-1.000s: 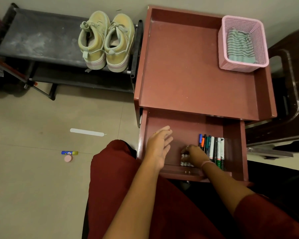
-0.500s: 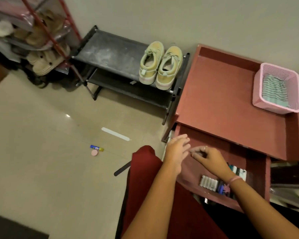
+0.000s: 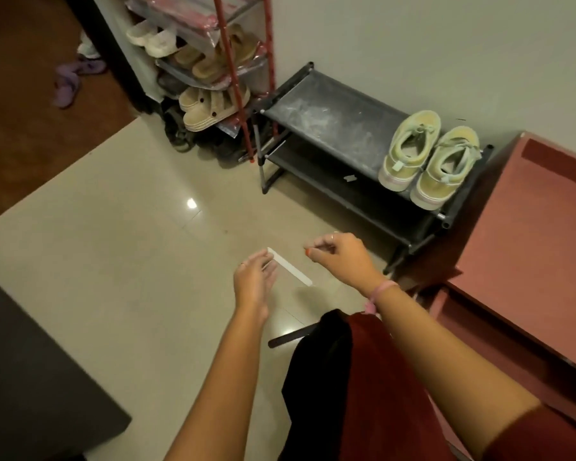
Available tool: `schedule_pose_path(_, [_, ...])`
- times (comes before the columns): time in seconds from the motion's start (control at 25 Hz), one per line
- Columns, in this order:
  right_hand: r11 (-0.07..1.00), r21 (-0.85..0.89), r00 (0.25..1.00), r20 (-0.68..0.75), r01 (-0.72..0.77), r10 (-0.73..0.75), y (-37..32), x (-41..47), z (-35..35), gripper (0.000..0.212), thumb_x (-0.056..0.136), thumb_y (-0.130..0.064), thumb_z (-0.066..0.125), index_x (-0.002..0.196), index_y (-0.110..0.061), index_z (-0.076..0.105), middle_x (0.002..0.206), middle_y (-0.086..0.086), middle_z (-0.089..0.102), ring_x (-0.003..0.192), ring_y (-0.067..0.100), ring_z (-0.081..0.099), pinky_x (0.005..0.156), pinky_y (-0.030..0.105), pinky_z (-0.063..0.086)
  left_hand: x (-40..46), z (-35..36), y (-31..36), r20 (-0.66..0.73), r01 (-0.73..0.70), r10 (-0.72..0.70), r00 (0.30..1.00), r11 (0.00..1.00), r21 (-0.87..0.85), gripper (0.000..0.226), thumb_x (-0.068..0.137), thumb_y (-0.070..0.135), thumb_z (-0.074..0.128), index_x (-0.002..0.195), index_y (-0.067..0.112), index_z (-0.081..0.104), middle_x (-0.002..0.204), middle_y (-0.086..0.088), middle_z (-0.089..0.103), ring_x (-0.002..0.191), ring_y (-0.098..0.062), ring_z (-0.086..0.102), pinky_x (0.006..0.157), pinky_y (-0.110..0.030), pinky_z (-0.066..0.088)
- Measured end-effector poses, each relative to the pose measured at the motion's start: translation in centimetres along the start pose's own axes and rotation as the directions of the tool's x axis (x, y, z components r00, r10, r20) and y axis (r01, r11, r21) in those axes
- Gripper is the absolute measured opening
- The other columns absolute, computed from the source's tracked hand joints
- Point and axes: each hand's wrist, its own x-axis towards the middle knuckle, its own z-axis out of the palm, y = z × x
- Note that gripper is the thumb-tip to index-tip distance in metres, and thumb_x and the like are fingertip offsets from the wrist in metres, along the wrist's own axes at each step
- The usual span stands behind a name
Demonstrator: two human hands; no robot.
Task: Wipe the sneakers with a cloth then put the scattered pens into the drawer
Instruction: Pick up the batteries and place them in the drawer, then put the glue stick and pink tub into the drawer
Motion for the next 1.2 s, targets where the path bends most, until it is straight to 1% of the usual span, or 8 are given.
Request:
schedule_pose_path(0.16, [0.963, 0.195, 0.982, 0.055, -0.188, 0.18, 1.8, 5.9, 7.6, 0.013, 0.083, -0.014, 0.066, 0.08, -0.003, 0.072, 0.081, 0.012, 0.07, 0.073, 0.015, 0.061, 0.074, 0.031, 0.051, 6.7, -4.6, -0.9, -0.123, 0.03, -0.011, 0.992, 0.988, 0.152, 0.01, 0.093, 0.01, 0.053, 0.085, 0.011, 0.059, 0.077, -0.003, 0.062, 0.069, -0.014, 0.058, 0.066, -0.025, 0.045])
schedule_pose_path(0.24, [0.923, 0.265, 0.96, 0.067, -0.28, 0.272, 3.7, 7.7, 10.8, 0.012, 0.082, -0.014, 0.064, 0.072, -0.013, 0.069, 0.076, 0.005, 0.067, 0.076, 0.018, 0.06, 0.074, 0.032, 0.047, 10.3, -6.9, -2.5, -0.186, 0.071, -0.024, 0.982, 0.966, 0.249, 0.014, 0.088, 0.015, 0.055, 0.074, 0.013, 0.054, 0.071, -0.004, 0.059, 0.067, -0.02, 0.055, 0.072, -0.032, 0.045])
schedule_pose_path(0.4, [0.907, 0.241, 0.938, 0.062, -0.346, 0.342, 8.0, 11.0, 14.1, 0.018, 0.086, -0.006, 0.053, 0.096, -0.015, 0.065, 0.082, 0.001, 0.063, 0.071, 0.015, 0.057, 0.069, 0.024, 0.047, 17.6, -11.4, -7.7, -0.272, 0.197, -0.075, 0.959, 0.868, 0.455, 0.024, 0.079, 0.025, 0.051, 0.1, 0.017, 0.057, 0.112, -0.012, 0.064, 0.105, -0.032, 0.061, 0.094, -0.042, 0.05])
schedule_pose_path(0.56, [0.961, -0.013, 0.957, 0.085, -0.277, 0.277, 12.1, 14.7, 16.6, 0.023, 0.087, -0.006, 0.051, 0.105, -0.013, 0.065, 0.091, 0.0, 0.061, 0.072, 0.012, 0.054, 0.061, 0.012, 0.04, 21.3, -12.2, -10.0, -0.287, 0.201, -0.024, 0.958, 0.77, 0.606, 0.038, 0.091, 0.012, 0.052, 0.128, 0.006, 0.051, 0.124, -0.014, 0.058, 0.116, -0.031, 0.054, 0.099, -0.037, 0.044])
schedule_pose_path(0.64, [0.967, -0.102, 0.948, 0.199, -0.231, 0.248, 14.9, 17.0, 19.2, 0.025, 0.086, -0.005, 0.056, 0.109, -0.01, 0.063, 0.092, -0.002, 0.059, 0.078, 0.011, 0.054, 0.063, 0.008, 0.038, 24.9, -12.5, -12.4, -0.276, 0.215, -0.049, 0.96, 0.759, 0.614, 0.043, 0.091, 0.014, 0.055, 0.132, 0.006, 0.048, 0.121, -0.015, 0.059, 0.115, -0.032, 0.056, 0.101, -0.04, 0.044])
schedule_pose_path(0.84, [0.96, -0.214, 0.898, 0.361, -0.182, 0.251, 19.7, 20.0, 23.6, 0.036, 0.085, -0.008, 0.064, 0.12, -0.01, 0.058, 0.109, 0.006, 0.06, 0.096, 0.014, 0.054, 0.08, 0.015, 0.038, 30.6, -13.7, -16.4, -0.312, 0.287, -0.129, 0.941, 0.792, 0.538, 0.044, 0.083, 0.022, 0.064, 0.125, 0.016, 0.052, 0.095, -0.014, 0.061, 0.083, -0.028, 0.057, 0.084, -0.042, 0.051])
schedule_pose_path(1.04, [0.941, -0.329, 0.887, 0.409, -0.076, 0.214, 23.9, 22.2, 28.1, 0.04, 0.085, -0.013, 0.064, 0.124, -0.011, 0.056, 0.124, 0.01, 0.056, 0.115, 0.023, 0.053, 0.096, 0.025, 0.038, 32.3, -13.5, -18.8, -0.14, 0.1, -0.006, 0.99, 0.731, 0.675, 0.048, 0.079, 0.021, 0.073, 0.124, 0.016, 0.055, 0.096, -0.012, 0.066, 0.08, -0.024, 0.062, 0.074, -0.034, 0.051])
schedule_pose_path(1.2, [0.943, -0.331, 0.875, 0.452, -0.02, 0.177, 24.9, 23.1, 30.4, 0.038, 0.085, -0.015, 0.062, 0.122, -0.009, 0.056, 0.119, 0.012, 0.056, 0.112, 0.027, 0.053, 0.091, 0.029, 0.039, 33.3, -14.0, -20.4, -0.112, 0.004, 0.12, 0.986, 0.663, 0.748, 0.036, 0.083, 0.013, 0.071, 0.118, 0.009, 0.065, 0.102, -0.014, 0.068, 0.085, -0.022, 0.066, 0.065, -0.01, 0.046])
